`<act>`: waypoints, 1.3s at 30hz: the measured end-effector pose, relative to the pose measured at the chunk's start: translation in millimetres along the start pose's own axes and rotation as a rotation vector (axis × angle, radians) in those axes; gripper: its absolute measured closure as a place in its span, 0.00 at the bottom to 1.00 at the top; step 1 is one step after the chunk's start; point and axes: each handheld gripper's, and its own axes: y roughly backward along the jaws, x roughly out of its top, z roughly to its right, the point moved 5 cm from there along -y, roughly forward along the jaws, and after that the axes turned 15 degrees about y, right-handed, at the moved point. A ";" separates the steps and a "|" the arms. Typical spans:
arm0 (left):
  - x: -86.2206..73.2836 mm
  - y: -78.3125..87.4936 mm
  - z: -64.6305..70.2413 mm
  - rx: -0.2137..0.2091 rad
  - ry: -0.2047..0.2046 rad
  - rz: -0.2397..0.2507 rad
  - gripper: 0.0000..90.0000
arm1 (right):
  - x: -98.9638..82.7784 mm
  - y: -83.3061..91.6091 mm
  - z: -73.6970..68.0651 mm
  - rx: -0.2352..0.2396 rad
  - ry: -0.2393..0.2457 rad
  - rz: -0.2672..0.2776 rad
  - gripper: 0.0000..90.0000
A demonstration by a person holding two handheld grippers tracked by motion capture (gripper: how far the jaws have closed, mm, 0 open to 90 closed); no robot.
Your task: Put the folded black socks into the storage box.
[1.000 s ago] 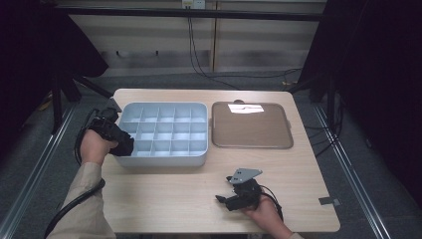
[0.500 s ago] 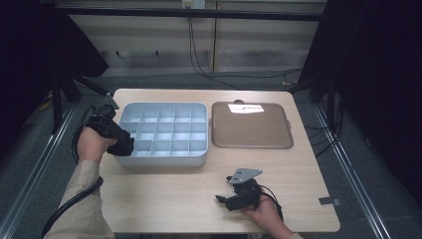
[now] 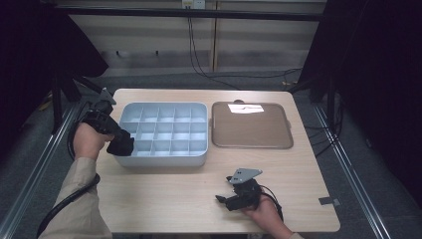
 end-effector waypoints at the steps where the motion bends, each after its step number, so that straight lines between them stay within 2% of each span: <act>1: 0.0 1.4 0.4 0.001 -0.005 -0.005 0.73 | 0.0 0.0 -0.1 0.001 0.000 0.000 0.26; 10: -1.3 -0.1 0.2 -0.006 -0.005 -0.028 0.89 | 0.0 0.0 0.0 0.000 0.000 0.000 0.26; 13: -2.1 -2.5 1.2 -0.012 -0.005 -0.035 0.91 | 0.0 0.0 0.0 0.000 0.000 0.000 0.26; 26: -5.1 -20.9 3.1 -0.013 0.002 -0.059 0.95 | 0.1 -0.2 -0.1 -0.001 0.000 0.002 0.26; 30: -6.3 -23.9 2.3 -0.026 0.006 -0.061 0.95 | 0.1 -0.3 -0.1 -0.001 0.000 0.002 0.26; 39: -8.8 -29.7 2.6 -0.025 0.008 -0.062 0.96 | 0.1 -0.3 -0.1 -0.001 0.000 0.002 0.26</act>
